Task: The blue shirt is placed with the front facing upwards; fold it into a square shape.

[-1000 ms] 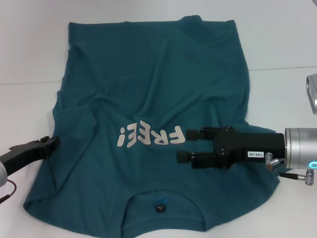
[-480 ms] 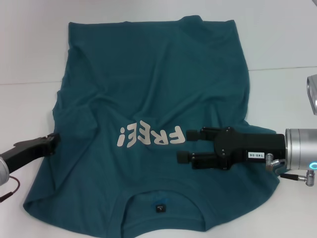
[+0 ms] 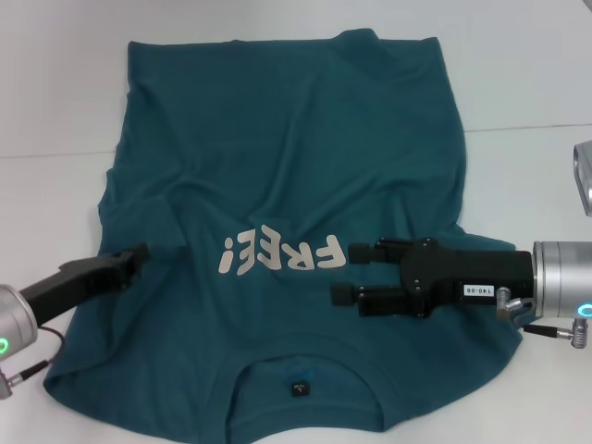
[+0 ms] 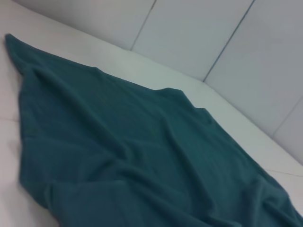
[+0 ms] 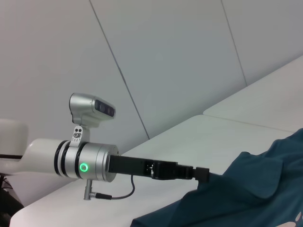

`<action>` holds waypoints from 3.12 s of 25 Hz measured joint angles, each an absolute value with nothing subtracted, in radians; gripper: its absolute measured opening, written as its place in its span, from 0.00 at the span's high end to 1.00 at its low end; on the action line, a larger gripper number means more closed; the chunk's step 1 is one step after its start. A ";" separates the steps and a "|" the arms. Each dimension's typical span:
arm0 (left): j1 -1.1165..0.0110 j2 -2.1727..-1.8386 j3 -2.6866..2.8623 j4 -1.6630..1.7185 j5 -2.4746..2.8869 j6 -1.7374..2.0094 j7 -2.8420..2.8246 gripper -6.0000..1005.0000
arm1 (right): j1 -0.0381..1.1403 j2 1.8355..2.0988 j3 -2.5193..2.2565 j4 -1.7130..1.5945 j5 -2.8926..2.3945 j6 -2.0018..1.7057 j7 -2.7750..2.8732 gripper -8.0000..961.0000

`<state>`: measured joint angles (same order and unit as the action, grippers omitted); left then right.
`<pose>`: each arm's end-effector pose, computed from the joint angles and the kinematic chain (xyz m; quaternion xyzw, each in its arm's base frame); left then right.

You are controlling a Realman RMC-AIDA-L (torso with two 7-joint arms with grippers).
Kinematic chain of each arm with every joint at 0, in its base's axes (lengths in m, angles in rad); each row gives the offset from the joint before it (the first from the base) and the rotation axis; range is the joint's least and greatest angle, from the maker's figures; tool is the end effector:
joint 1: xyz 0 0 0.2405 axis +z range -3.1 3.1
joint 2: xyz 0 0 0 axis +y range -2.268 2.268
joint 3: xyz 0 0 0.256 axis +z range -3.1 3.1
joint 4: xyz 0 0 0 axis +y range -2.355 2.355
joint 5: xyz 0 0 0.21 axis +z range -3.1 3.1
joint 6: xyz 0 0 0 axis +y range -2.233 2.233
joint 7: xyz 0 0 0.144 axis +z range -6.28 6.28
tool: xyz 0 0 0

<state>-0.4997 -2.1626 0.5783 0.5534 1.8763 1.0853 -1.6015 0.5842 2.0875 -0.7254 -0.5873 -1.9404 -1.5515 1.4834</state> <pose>-0.3084 0.3547 -0.0216 -0.7889 -0.4605 -0.2802 0.2950 0.2386 0.3375 -0.0166 -0.9223 0.2569 0.2762 0.0843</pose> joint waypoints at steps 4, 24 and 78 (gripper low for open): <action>-0.503 -2.163 0.582 0.517 1.854 1.114 -1.600 0.99 | 0.584 2.088 -0.726 -0.587 -1.940 -1.551 1.482 0.08; -0.492 -2.161 0.592 0.529 1.840 1.316 -1.581 0.44 | 0.560 2.064 -0.713 -0.594 -1.943 -1.527 1.511 0.08; -0.486 -2.164 0.674 0.592 1.932 1.483 -1.290 0.18 | 0.494 1.999 -0.675 -0.686 -2.140 -1.201 2.103 0.08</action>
